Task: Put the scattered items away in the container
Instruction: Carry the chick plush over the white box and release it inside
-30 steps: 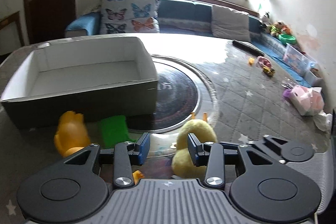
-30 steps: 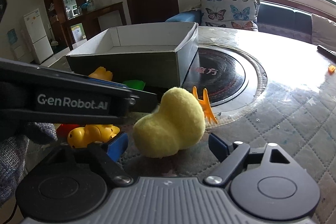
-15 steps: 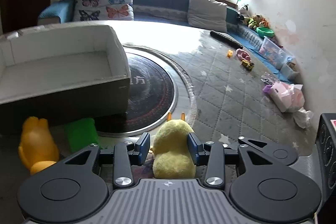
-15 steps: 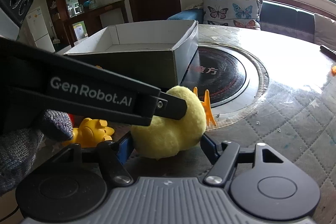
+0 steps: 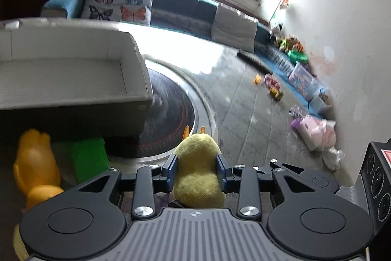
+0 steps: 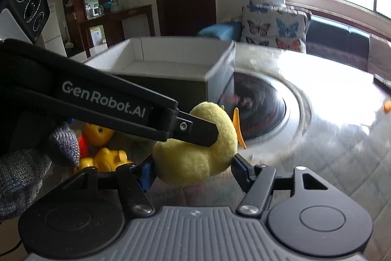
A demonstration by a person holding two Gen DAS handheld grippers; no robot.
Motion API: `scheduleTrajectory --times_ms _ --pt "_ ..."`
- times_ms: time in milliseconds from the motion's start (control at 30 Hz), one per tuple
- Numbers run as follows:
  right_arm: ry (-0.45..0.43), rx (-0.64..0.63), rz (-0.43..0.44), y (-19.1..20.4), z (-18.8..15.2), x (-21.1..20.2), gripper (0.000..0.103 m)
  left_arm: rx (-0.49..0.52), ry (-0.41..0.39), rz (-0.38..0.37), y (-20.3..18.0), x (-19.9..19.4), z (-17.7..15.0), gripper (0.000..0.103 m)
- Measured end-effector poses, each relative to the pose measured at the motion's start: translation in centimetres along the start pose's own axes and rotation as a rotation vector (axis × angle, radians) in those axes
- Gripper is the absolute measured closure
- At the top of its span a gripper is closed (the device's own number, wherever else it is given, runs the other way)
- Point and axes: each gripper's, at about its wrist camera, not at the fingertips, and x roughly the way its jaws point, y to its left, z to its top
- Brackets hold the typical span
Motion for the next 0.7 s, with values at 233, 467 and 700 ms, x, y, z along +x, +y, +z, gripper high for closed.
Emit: scheduleTrajectory --times_ms 233,467,700 --pt "-0.089 -0.077 0.008 0.9 4.3 0.2 0.038 -0.027 -0.128 0.034 1.2 -1.9 3.1 0.068" --pt "-0.127 -0.15 0.038 2.0 8.6 3.2 0.038 -0.096 -0.196 0.087 4.4 -1.8 6.7 0.071" --pt "-0.097 -0.17 0.052 2.3 11.2 7.1 0.038 -0.176 -0.199 0.102 7.9 0.2 8.8 0.076"
